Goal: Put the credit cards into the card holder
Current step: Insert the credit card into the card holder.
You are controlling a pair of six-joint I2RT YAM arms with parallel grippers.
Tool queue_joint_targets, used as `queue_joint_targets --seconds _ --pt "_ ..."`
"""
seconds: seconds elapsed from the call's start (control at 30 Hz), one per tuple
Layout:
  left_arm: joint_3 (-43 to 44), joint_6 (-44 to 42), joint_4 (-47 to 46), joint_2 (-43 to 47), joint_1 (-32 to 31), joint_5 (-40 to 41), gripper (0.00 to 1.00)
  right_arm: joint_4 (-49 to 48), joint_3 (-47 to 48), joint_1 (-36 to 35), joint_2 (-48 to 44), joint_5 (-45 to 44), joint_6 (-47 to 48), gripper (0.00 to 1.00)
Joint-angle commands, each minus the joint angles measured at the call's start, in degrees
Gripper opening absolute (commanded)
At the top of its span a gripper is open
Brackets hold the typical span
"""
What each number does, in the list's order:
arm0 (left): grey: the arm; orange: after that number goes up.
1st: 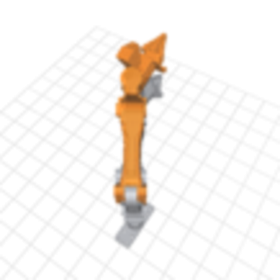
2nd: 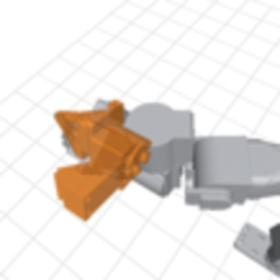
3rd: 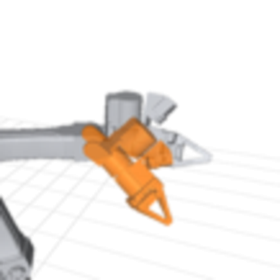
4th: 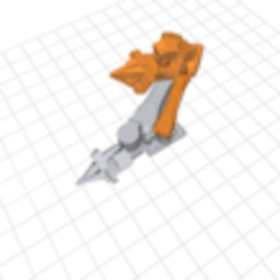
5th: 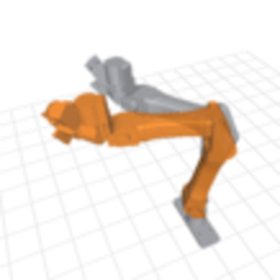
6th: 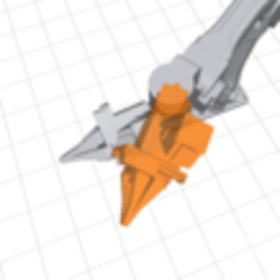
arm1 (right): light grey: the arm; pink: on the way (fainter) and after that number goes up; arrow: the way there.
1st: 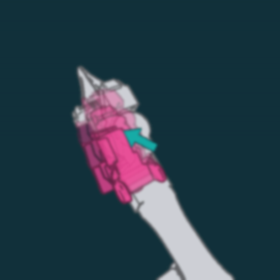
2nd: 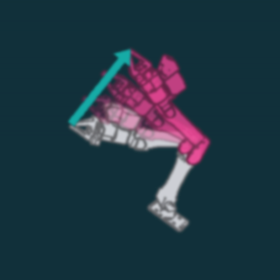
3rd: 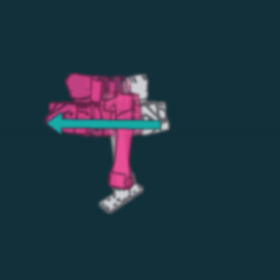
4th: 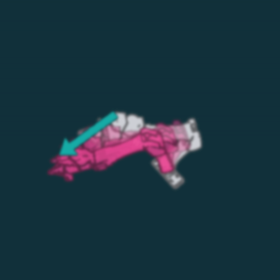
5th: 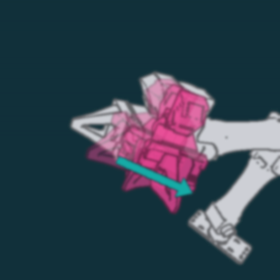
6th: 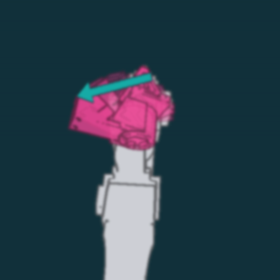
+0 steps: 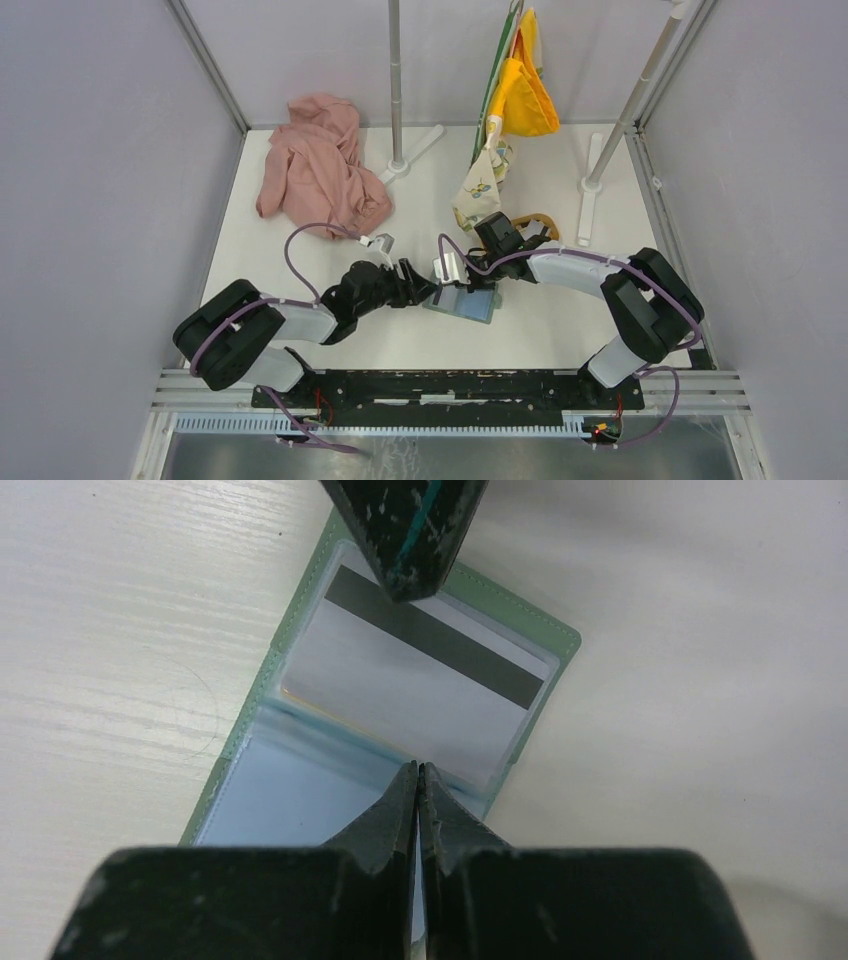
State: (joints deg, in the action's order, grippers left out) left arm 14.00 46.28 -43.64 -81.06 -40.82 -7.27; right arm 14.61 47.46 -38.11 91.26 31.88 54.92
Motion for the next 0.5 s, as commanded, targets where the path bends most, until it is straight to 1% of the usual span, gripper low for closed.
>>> queue_joint_targets --seconds 0.0,0.2,0.47 --pt "3.44 4.07 -1.76 -0.57 -4.17 5.91 0.70 0.79 2.11 0.41 -0.28 2.39 1.67 0.06" --pt "6.41 2.74 3.98 0.42 -10.06 13.25 0.70 0.37 0.94 1.41 -2.44 2.92 2.26 0.06" --pt "6.54 1.84 5.32 1.89 -11.42 15.77 0.71 -0.17 -0.83 2.08 -4.51 4.90 2.83 0.06"
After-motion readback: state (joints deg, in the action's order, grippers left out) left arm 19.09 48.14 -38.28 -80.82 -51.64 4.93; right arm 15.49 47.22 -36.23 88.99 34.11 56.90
